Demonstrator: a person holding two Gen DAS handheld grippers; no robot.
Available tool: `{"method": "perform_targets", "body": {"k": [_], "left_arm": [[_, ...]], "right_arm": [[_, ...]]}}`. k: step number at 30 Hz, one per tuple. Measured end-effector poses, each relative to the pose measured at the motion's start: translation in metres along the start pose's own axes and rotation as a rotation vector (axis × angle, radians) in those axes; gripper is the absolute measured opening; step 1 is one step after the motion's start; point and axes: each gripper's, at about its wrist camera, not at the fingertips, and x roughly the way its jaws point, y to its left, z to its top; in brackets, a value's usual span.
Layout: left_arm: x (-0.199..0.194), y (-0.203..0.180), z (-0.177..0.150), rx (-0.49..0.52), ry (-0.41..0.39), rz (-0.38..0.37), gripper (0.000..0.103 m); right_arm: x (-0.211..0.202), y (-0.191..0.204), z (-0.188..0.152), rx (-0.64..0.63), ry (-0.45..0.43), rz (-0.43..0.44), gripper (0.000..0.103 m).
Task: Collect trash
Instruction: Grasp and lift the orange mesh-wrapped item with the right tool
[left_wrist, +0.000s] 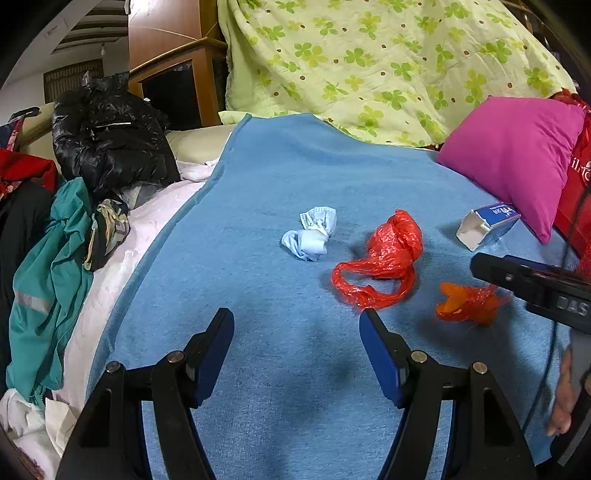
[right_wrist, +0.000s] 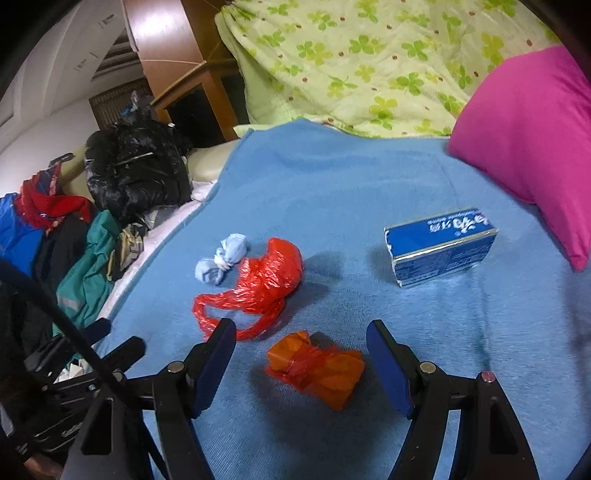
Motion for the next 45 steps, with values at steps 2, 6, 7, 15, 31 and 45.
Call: {"method": "perform_targets", "body": {"k": [2,6,7,15,31,45], "left_arm": [[0.000,0.001,-0.001,-0.002,0.003,0.001,0.071],[0.001,0.003,-0.002,-0.002,0.005,0.005,0.071],[0.001,0.003,-0.002,-0.002,0.006,0.006,0.071],[0.002,0.004,-0.001,-0.007,0.008,0.010,0.071],[0.004,0.004,-0.003,-0.006,0.022,0.019,0.071],[0.008,-0.004,-0.004,0.022,0.026,0.044,0.071]], "right_arm": [[0.008,-0.003,0.001,0.012,0.015,-0.005,0.076],[0.026,-0.011,0.000,0.048,0.080,0.010,0.076],[0.028,-0.011,0.000,0.051,0.092,0.018,0.076],[0.031,0.009,-0.013,-0.068,0.157,0.087,0.076],[0.036,0.008,-0.019,-0.151,0.154,-0.049,0.051],[0.006,-0.030,-0.014,-0.052,0.131,-0.052,0.050]]}}
